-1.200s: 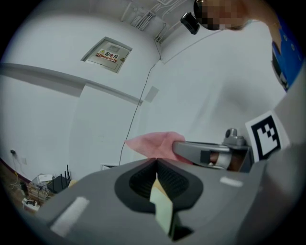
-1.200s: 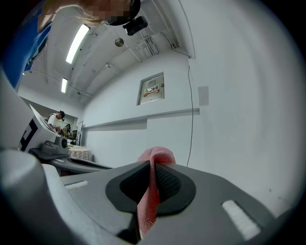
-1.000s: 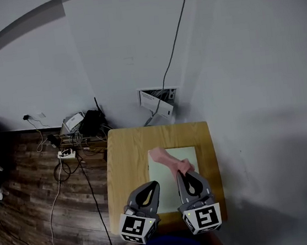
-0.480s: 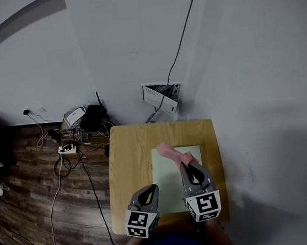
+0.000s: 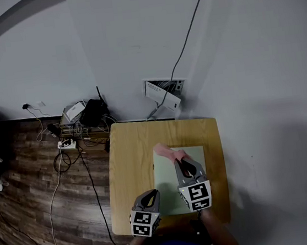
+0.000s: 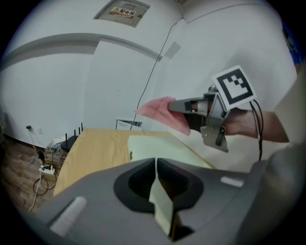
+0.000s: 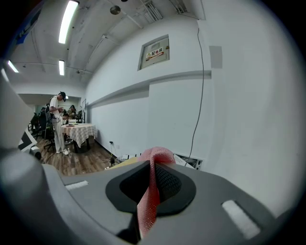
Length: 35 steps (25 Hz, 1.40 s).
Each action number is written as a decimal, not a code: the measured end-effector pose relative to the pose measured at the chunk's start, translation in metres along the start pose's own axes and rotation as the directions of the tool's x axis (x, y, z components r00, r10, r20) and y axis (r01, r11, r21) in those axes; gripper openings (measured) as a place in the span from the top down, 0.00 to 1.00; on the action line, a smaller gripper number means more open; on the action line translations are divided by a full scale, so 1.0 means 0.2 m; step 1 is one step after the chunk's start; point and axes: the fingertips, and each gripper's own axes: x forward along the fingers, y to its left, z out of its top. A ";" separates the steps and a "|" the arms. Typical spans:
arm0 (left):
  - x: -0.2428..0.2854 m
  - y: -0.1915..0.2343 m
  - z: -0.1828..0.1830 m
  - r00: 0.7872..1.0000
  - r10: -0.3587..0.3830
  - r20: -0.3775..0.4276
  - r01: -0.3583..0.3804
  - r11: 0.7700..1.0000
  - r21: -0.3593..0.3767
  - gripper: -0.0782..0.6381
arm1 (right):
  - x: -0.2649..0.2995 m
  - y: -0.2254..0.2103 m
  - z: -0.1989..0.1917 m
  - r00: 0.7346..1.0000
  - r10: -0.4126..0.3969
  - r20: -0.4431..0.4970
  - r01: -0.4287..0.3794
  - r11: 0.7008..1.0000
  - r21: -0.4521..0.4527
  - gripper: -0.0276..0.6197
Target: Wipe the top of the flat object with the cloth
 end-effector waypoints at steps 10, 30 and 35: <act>0.05 0.00 -0.24 0.991 0.034 -0.131 -0.033 0.999 0.007 0.82 | 0.30 0.07 -0.21 0.991 0.062 -0.120 -0.077 0.989 -0.124 0.93; 0.11 -0.05 -0.37 0.979 0.073 -0.191 -0.035 0.980 0.196 0.83 | 0.58 0.22 -0.53 0.942 0.095 -0.323 -0.201 0.927 -0.316 0.93; 0.11 -0.05 -0.37 0.978 0.083 -0.189 -0.047 0.980 0.191 0.83 | 0.58 0.20 -0.55 0.939 0.112 -0.326 -0.211 0.935 -0.285 0.93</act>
